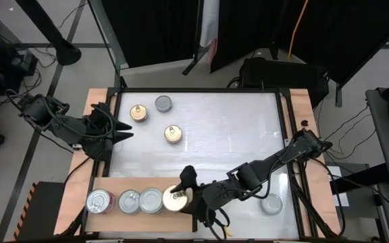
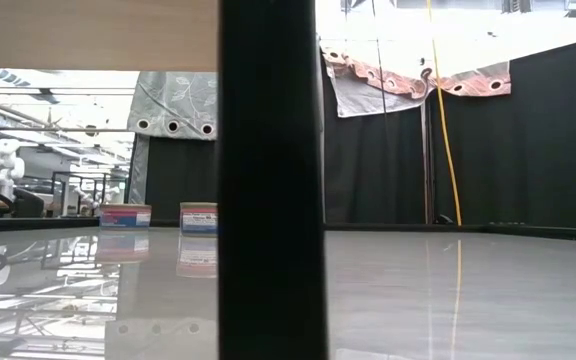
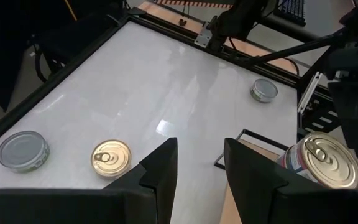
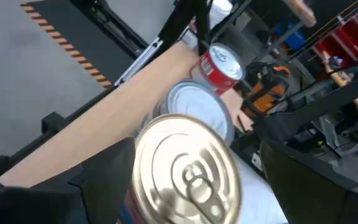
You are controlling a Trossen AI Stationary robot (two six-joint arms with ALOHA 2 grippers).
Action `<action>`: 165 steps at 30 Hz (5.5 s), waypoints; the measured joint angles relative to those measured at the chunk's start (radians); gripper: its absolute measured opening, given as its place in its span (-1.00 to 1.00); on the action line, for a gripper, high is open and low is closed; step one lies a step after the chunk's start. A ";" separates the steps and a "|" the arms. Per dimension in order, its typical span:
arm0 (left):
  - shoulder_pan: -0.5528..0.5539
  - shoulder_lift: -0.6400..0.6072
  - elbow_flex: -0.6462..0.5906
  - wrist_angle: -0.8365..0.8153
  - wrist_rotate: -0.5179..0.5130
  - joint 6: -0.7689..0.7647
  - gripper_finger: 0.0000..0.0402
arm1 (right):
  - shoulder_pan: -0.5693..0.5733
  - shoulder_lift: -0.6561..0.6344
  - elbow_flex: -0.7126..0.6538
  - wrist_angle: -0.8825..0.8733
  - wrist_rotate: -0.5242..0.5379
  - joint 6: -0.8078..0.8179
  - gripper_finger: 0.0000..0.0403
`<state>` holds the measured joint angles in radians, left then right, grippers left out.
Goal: Stack canned seafood by type on shelf
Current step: Stack the blue pink tuna can on top of the other blue pink tuna cans on the shelf, then stack the green white tuna can on top of the other green white tuna cans on the shelf
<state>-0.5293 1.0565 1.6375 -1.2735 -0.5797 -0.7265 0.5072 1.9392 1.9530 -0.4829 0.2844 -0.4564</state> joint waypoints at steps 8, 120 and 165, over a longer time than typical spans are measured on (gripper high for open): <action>0.000 -0.005 0.000 0.001 0.004 -0.040 -0.34 | 0.038 -0.040 0.216 -0.277 0.303 0.224 0.67; 0.300 0.004 -0.024 0.035 0.212 -0.057 -0.34 | 0.182 -0.135 -0.923 -0.223 -0.296 2.521 -1.00; 0.300 0.037 -0.024 0.035 0.199 -0.077 -0.34 | 0.215 -0.447 -1.075 -0.405 -0.206 2.400 -1.00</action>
<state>-0.2295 1.0939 1.6135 -1.2389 -0.3811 -0.8032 0.7219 1.4918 0.8783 -0.8879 0.0788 1.9438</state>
